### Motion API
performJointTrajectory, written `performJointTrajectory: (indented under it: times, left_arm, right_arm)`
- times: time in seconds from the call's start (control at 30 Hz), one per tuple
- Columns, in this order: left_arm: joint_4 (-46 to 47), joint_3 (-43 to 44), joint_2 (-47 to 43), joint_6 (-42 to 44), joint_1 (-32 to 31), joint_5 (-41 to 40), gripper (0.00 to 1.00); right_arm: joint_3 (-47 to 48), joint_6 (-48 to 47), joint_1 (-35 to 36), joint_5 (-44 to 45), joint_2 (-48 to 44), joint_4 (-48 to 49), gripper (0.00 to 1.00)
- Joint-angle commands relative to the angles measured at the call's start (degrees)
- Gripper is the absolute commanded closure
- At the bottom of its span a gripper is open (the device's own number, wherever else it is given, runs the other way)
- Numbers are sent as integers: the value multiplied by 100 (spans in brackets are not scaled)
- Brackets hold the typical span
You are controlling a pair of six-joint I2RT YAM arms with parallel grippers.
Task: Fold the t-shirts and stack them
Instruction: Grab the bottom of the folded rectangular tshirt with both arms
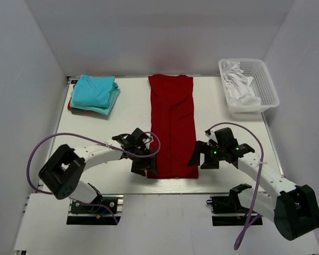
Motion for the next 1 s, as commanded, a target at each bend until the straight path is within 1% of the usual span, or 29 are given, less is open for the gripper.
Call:
performJointTrajectory:
  times: [0.0, 0.13, 0.17, 0.2, 0.23, 0.27, 0.33, 0.37, 0.4, 0.47, 0.5, 0.53, 0.57, 0.67, 0.7, 0.97]
  left_arm:
    - [257, -84, 288, -88, -115, -35, 24]
    - [328, -277, 561, -140, -300, -141, 31]
    - [380, -277, 561, -140, -301, -193, 36]
    - [380, -277, 640, -201, -353, -194, 38]
    - [441, -277, 710, -202, -353, -194, 43]
    - [442, -277, 711, -202, -423, -254, 51]
    - [442, -146, 833, -202, -476, -317, 57]
    - [390, -146, 834, -202, -476, -386, 61]
    - [389, -93, 895, -202, -476, -387, 71]
    - [337, -40, 956, -202, -529, -387, 83]
    - [337, -40, 957, -202, -529, -387, 93]
    - [276, -40, 1009, -202, -529, -387, 98]
    - [275, -40, 1010, -263, -529, -387, 100]
    - [336, -40, 870, -325, -529, -501, 100]
    - [336, 12, 799, -325, -529, -553, 100]
    - [284, 460, -229, -325, -529, -1555, 100]
  right_arm:
    - [-327, 95, 25, -400, 132, 19, 10]
    - [-486, 33, 16, -375, 344, -51, 10]
    - [-521, -1, 33, -374, 344, -25, 10]
    - [-573, 16, 25, -305, 370, -7, 10]
    - [-609, 16, 7, -313, 396, 141, 10]
    - [-670, 51, 24, -322, 423, 203, 10]
    - [-793, 121, 25, -427, 572, 562, 12]
    - [-880, 121, 16, -471, 599, 634, 21]
    - [-881, 130, 16, -471, 712, 713, 28]
    - [-855, 112, 33, -497, 879, 731, 41]
    - [-820, 95, 33, -506, 898, 714, 54]
    - [-811, 69, 16, -515, 898, 696, 58]
    - [-802, 69, 7, -498, 811, 661, 72]
    - [-697, 51, 16, -190, 609, 512, 86]
    - [-653, 34, 24, -94, 573, 503, 99]
    - [-47, -2, 16, 144, 599, 564, 100]
